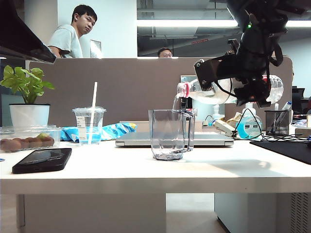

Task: Pick up the mineral water bottle on the table and pour water into the mug until it's half full.

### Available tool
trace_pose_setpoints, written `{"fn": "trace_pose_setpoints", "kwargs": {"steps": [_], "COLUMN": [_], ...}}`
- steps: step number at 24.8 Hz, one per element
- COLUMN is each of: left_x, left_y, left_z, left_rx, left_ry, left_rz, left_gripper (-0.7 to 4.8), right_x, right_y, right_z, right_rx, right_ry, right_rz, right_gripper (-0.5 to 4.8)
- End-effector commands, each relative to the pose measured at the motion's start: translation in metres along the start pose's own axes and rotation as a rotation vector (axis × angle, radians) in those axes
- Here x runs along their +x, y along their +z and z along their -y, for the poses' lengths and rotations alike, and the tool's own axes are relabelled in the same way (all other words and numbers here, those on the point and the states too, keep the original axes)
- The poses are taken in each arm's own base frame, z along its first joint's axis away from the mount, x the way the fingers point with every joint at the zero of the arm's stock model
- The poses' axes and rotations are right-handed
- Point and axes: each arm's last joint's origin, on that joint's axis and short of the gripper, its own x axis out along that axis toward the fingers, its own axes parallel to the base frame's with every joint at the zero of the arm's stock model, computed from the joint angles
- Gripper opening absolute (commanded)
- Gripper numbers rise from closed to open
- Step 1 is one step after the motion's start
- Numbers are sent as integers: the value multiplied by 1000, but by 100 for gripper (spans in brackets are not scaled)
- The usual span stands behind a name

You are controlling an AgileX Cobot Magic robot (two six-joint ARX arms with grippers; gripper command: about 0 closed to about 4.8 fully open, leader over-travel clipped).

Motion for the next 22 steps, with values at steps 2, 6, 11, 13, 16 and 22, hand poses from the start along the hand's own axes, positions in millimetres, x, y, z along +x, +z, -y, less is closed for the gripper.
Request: {"fn": "trace_pose_setpoints", "kwargs": {"steps": [2, 6, 11, 13, 16, 22], "left_x": [-1, -1, -1, -1, -1, -1], "left_y": [2, 0, 0, 0, 0, 0], "left_z": [0, 0, 0, 0, 0, 0], "left_rx": [4, -3, 0, -1, -1, -1], "left_ry": [-1, -4, -4, -5, -5, -5], "left_rz": [9, -9, -13, -12, -12, -12], "left_gripper": [-5, -5, -5, -5, -5, -5], "right_x": [-3, -3, -3, -3, -5, -7], "right_y": [0, -1, -1, -1, -2, -2], "right_z": [9, 9, 10, 13, 20, 29], "right_rx": [23, 20, 3, 6, 14, 21], "right_ry": [-58, -60, -63, -71, -92, -108], "right_rz": [-4, -18, -28, -31, -30, -29], "right_gripper": [253, 253, 253, 253, 253, 253]}}
